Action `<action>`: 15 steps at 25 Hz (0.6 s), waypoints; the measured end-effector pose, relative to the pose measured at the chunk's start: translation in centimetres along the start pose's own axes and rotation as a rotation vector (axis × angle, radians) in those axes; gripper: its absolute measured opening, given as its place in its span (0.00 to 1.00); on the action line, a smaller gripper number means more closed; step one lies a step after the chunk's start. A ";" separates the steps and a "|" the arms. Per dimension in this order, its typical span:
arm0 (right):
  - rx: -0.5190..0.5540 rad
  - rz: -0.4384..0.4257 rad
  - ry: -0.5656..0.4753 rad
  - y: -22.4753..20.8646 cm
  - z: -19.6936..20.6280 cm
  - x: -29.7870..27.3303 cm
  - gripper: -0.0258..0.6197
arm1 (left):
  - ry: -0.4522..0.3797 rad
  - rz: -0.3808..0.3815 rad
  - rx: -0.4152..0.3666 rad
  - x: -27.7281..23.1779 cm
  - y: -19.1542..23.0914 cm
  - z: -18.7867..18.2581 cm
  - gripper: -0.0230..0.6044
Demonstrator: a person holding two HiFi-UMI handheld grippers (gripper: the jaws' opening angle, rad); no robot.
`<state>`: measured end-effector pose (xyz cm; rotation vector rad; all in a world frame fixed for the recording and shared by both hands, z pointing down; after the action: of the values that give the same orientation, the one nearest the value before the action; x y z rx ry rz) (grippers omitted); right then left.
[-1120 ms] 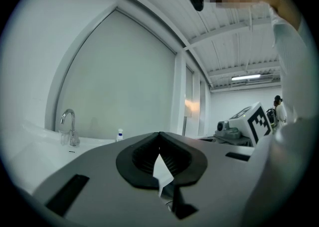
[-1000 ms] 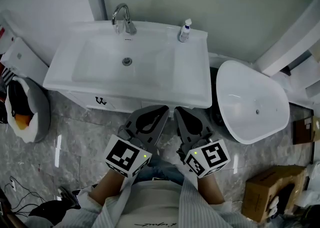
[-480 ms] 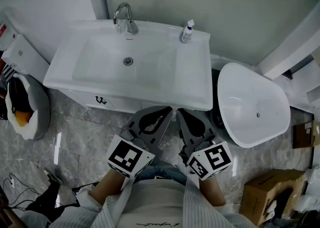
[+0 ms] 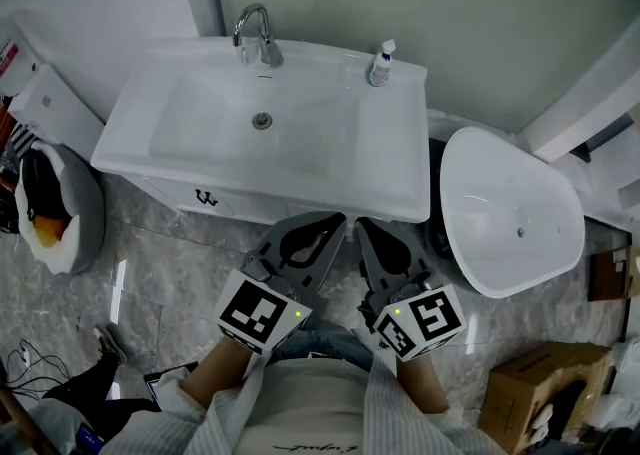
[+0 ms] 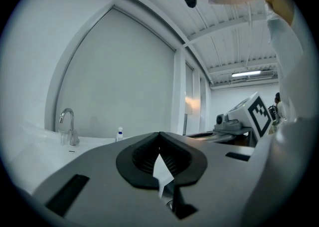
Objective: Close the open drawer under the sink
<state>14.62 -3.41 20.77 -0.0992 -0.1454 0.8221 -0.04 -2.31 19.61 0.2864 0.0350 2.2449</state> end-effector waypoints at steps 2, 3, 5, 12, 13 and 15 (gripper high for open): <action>0.002 -0.002 0.006 0.1 0.0 0.0 0.05 | -0.002 -0.002 -0.004 0.1 0.1 0.1 0.06; 0.003 -0.003 0.009 0.1 0.0 0.0 0.05 | -0.001 -0.004 -0.004 0.1 0.1 0.0 0.06; 0.003 -0.004 0.012 0.1 0.1 0.1 0.05 | 0.003 -0.005 -0.001 0.1 0.0 0.0 0.06; 0.001 0.003 0.014 0.1 0.2 0.5 0.05 | 0.007 0.002 0.002 0.1 -0.4 0.2 0.06; 0.001 0.004 0.015 0.0 0.2 0.5 0.05 | 0.007 0.005 0.001 0.1 -0.4 0.3 0.06; -0.002 0.005 0.016 0.0 0.2 0.5 0.05 | 0.005 0.010 -0.002 0.2 -0.5 0.4 0.06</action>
<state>14.87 -3.01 21.06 -0.1084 -0.1314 0.8262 0.35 -1.88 19.93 0.2802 0.0340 2.2556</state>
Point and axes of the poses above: the fingertips, and each gripper's own axes: x backward along the fingers, y to its left, z out of its underside, the point moved 9 cm from there along x, backward along the fingers, and after that the axes turned 14 degrees about -y, right-handed, at the moved point
